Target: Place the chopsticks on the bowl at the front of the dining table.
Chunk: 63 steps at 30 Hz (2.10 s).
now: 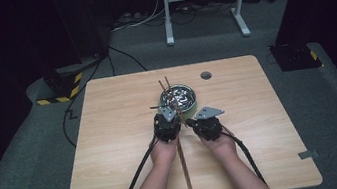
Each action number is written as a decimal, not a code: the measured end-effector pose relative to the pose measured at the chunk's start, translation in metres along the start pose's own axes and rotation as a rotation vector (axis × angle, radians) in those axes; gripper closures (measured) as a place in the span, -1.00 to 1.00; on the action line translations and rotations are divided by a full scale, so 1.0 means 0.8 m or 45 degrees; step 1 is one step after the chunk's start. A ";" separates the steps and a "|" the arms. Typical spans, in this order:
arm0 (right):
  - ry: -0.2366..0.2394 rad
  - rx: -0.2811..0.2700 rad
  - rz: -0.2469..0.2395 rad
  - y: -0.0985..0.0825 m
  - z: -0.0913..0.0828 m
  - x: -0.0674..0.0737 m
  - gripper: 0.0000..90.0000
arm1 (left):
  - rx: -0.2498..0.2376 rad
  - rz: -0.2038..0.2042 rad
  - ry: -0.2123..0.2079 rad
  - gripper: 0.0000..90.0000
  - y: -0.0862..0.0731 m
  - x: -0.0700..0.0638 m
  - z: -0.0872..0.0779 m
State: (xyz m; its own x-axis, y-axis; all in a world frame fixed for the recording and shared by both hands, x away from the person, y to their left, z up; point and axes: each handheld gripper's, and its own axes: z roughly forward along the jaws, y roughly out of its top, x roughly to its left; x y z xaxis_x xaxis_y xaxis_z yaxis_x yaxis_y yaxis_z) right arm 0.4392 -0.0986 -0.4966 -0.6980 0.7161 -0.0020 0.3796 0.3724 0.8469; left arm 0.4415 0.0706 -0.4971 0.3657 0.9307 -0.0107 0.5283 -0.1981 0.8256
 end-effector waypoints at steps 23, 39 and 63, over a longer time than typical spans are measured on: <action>-0.038 0.001 0.042 -0.001 0.006 -0.002 0.88 | -0.013 0.005 -0.018 0.66 0.001 -0.001 0.005; -0.018 0.011 0.025 -0.002 0.008 0.002 0.88 | -0.003 0.047 -0.032 0.69 0.007 -0.001 0.006; -0.046 0.011 0.025 -0.001 0.011 0.003 0.86 | 0.007 0.086 -0.042 0.69 0.008 0.001 0.007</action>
State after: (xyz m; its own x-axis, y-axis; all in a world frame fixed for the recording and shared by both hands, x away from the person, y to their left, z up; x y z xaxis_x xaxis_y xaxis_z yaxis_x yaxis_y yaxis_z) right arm 0.4428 -0.0920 -0.5018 -0.6679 0.7442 -0.0046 0.3986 0.3629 0.8423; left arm 0.4490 0.0683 -0.4951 0.4255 0.9046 0.0267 0.5060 -0.2623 0.8217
